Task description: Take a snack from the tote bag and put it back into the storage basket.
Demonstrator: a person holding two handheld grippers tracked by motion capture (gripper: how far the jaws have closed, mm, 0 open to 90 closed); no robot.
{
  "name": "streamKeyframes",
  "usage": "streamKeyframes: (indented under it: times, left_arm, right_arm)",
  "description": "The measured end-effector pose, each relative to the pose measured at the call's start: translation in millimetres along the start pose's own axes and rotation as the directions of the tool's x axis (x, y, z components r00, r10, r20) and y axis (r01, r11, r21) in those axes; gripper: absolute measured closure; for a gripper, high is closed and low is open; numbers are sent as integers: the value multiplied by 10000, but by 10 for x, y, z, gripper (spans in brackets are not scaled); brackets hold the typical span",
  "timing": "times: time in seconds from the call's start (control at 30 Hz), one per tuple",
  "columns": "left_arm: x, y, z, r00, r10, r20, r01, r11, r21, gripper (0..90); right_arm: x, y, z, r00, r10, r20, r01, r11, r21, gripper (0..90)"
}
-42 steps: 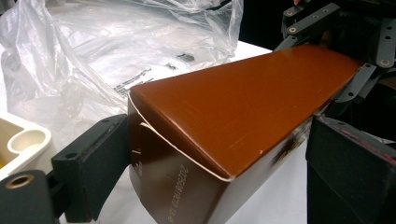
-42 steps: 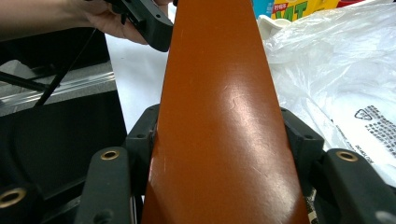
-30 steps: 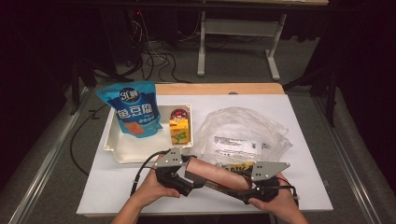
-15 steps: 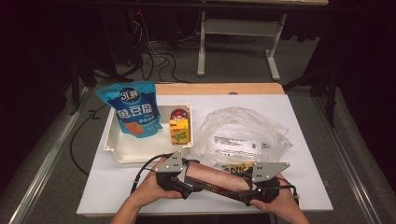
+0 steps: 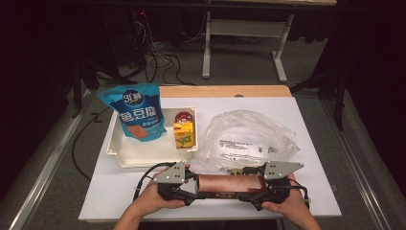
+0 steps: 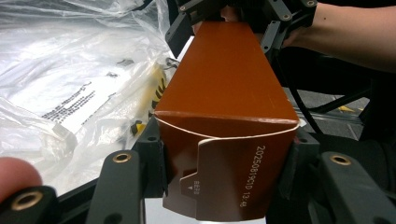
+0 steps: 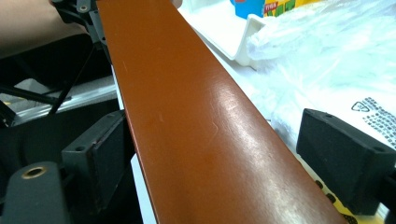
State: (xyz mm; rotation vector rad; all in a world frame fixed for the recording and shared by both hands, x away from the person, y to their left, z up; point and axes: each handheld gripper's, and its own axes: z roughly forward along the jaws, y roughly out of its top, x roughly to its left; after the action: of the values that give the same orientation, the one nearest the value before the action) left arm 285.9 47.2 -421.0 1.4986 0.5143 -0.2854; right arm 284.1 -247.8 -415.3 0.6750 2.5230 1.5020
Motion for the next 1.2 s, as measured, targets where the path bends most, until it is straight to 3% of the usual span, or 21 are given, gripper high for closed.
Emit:
streamKeyframes:
  times: [0.13, 0.4, 0.73, 1.2]
  left_arm:
    - [2, 31, -70, 9997, 34, -243, -36, 9999, -104, 480]
    - [65, 105, -266, 9970, -192, -752, 142, 9977, -667, 480]
    - [116, 173, -450, 9919, -464, -1183, 343, 9942, -1021, 480]
    - [155, 242, -797, 9816, -384, -1872, 124, 9903, -1381, 480]
  right_arm:
    - [-15, 1, -33, 9999, 52, 150, -49, 9998, -196, 117]
    - [-102, -39, -241, 9951, 658, 740, -583, 9934, -987, 166]
    - [-125, -65, -291, 9891, 862, 1197, -746, 9923, -987, 160]
    - [-177, -165, -359, 9802, 1178, 1593, -1033, 9899, -967, 164]
